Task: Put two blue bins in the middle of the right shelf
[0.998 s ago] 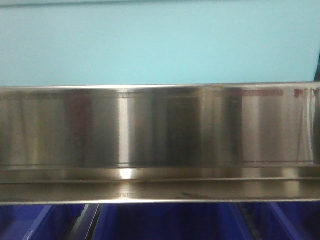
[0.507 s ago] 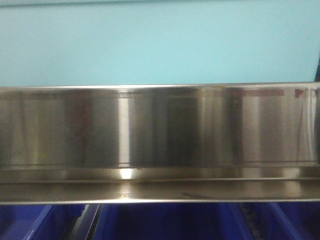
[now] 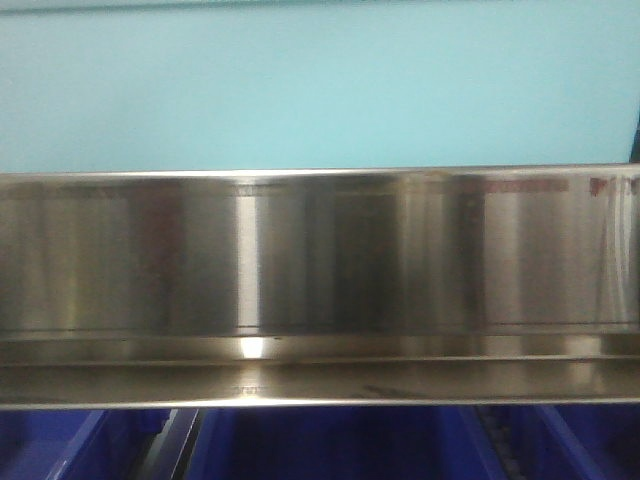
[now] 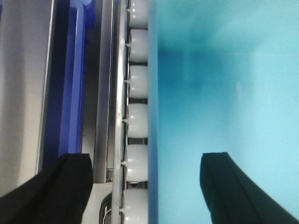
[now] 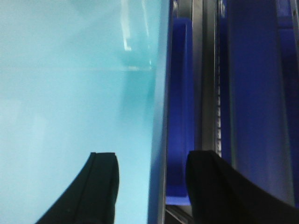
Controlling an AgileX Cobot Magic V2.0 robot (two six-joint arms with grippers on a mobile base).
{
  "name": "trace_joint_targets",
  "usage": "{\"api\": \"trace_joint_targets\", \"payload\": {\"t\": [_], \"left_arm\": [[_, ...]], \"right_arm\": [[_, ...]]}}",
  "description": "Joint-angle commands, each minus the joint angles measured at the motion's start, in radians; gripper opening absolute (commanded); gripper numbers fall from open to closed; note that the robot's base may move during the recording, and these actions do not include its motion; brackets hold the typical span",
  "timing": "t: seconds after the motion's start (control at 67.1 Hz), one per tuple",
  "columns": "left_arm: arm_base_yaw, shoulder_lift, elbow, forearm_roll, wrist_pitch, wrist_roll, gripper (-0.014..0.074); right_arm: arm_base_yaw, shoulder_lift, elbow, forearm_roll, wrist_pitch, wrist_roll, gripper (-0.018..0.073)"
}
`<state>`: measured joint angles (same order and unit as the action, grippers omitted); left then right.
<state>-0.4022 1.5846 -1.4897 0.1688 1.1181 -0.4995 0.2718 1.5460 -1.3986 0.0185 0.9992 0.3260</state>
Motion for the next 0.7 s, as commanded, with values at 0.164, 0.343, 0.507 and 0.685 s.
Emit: {"api": "trace_joint_targets", "payload": {"t": [0.164, 0.343, 0.507, 0.685], "left_arm": [[-0.004, 0.003, 0.001, -0.054, 0.018, -0.004, 0.0038], [-0.004, 0.0, -0.013, -0.085, 0.03, 0.038, -0.0111], [-0.045, -0.034, -0.055, -0.049, 0.044, 0.032, -0.0111], [-0.12, -0.091, -0.133, 0.076, 0.041, -0.008, -0.0111]], "right_arm": [[0.002, 0.001, -0.008, -0.018, 0.042, -0.03, -0.0069], [0.002, -0.017, -0.016, -0.028, 0.036, -0.03, -0.0165], [0.002, -0.064, -0.055, -0.055, 0.031, -0.021, -0.0165], [0.026, -0.122, -0.118, -0.117, 0.015, -0.012, -0.0165]]}}
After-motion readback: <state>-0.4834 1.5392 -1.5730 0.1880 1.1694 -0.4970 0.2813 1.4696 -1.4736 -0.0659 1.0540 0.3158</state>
